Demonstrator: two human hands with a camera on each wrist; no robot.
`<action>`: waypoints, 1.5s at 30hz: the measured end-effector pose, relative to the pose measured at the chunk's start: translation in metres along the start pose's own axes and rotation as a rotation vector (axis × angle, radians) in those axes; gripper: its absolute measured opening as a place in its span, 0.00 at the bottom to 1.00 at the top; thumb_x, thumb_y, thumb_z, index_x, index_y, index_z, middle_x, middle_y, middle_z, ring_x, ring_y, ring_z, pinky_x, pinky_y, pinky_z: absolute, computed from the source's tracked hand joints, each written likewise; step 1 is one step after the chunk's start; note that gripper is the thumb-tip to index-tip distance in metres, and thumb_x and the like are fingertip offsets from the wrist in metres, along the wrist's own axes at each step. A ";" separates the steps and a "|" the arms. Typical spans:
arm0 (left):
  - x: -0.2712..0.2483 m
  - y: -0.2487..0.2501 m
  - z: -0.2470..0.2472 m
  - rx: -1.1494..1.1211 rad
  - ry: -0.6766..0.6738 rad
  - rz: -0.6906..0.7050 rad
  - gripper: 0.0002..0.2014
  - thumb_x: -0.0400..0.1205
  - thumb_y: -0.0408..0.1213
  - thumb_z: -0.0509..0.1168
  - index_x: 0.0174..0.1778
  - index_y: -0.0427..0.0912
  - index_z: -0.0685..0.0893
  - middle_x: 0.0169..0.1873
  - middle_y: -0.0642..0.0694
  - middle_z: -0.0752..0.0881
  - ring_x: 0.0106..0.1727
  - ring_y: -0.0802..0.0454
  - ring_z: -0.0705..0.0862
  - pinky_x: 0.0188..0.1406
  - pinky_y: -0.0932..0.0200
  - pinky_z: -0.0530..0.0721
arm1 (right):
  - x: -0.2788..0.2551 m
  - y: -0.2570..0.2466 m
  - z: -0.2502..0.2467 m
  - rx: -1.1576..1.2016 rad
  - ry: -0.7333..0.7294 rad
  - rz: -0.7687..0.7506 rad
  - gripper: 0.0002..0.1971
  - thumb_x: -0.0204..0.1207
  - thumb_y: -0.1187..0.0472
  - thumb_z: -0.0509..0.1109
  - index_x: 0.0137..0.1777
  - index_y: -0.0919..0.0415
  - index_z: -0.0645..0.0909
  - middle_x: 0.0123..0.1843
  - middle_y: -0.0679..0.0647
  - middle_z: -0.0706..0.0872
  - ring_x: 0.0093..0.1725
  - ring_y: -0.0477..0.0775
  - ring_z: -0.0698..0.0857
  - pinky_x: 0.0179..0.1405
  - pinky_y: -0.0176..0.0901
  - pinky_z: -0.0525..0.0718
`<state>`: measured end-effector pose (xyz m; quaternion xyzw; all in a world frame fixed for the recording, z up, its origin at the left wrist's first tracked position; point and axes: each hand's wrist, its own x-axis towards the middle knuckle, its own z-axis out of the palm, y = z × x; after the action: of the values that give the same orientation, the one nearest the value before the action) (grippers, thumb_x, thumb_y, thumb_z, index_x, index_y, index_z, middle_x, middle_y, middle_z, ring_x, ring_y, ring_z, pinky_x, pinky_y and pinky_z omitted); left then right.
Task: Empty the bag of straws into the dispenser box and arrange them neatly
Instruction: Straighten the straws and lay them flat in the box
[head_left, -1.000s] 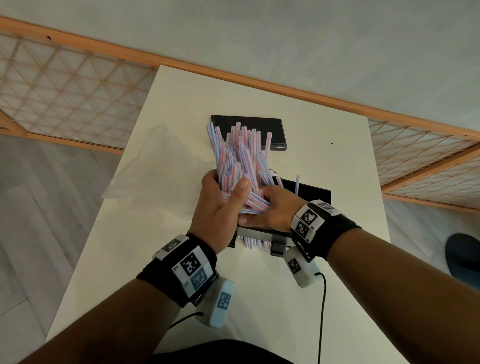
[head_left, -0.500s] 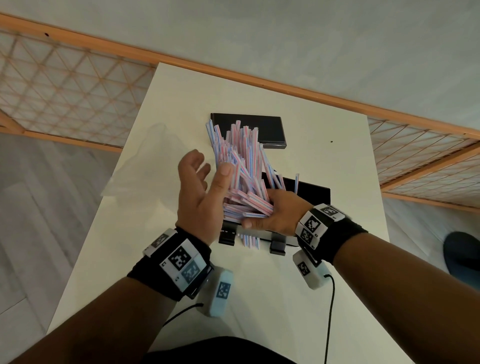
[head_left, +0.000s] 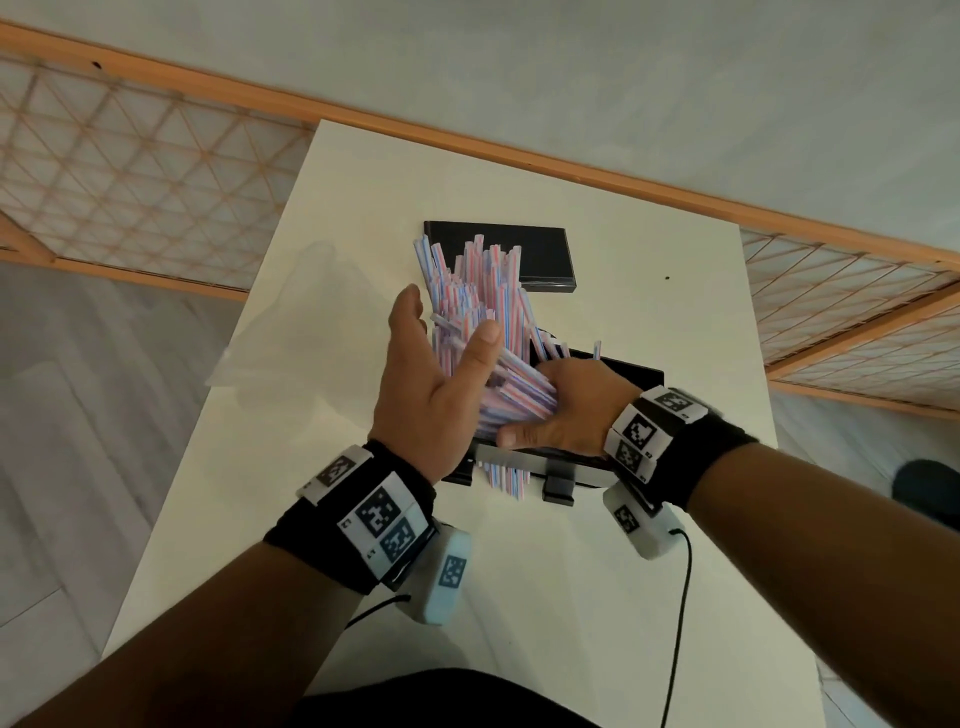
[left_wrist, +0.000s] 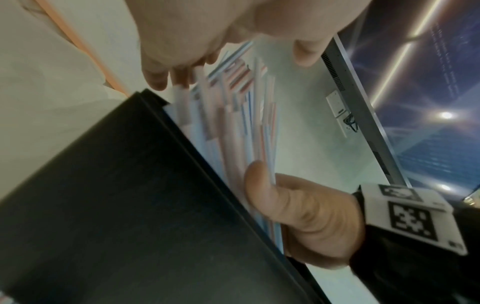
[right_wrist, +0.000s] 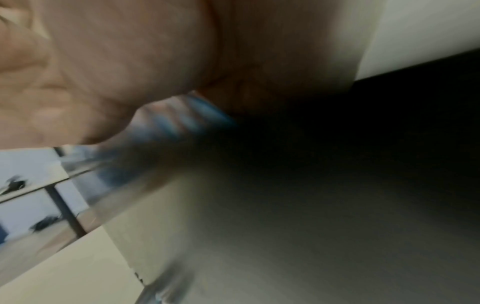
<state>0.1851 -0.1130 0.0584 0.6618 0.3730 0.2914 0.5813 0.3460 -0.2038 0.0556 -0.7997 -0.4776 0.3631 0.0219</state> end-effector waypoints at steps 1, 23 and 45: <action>0.000 0.000 0.000 0.027 0.010 -0.005 0.48 0.79 0.67 0.61 0.87 0.37 0.58 0.83 0.44 0.70 0.81 0.57 0.70 0.80 0.64 0.68 | -0.002 -0.002 -0.005 -0.030 -0.034 -0.002 0.32 0.58 0.24 0.73 0.50 0.51 0.82 0.42 0.48 0.87 0.42 0.50 0.86 0.49 0.46 0.86; 0.005 -0.007 0.003 0.081 -0.023 0.065 0.37 0.85 0.62 0.54 0.81 0.35 0.67 0.72 0.37 0.81 0.73 0.38 0.80 0.73 0.35 0.78 | -0.032 0.015 0.000 -0.053 0.217 -0.103 0.07 0.83 0.58 0.66 0.54 0.51 0.85 0.38 0.47 0.84 0.40 0.53 0.81 0.41 0.39 0.72; 0.004 -0.011 -0.008 0.058 0.110 0.033 0.39 0.75 0.67 0.63 0.75 0.43 0.77 0.70 0.49 0.84 0.74 0.51 0.81 0.75 0.41 0.79 | -0.063 0.031 0.003 0.093 0.434 -0.105 0.05 0.80 0.63 0.64 0.48 0.55 0.81 0.36 0.46 0.83 0.36 0.53 0.80 0.38 0.45 0.75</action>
<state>0.1789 -0.1047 0.0483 0.6674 0.4018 0.3262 0.5355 0.3494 -0.2709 0.0767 -0.8312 -0.4854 0.2028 0.1798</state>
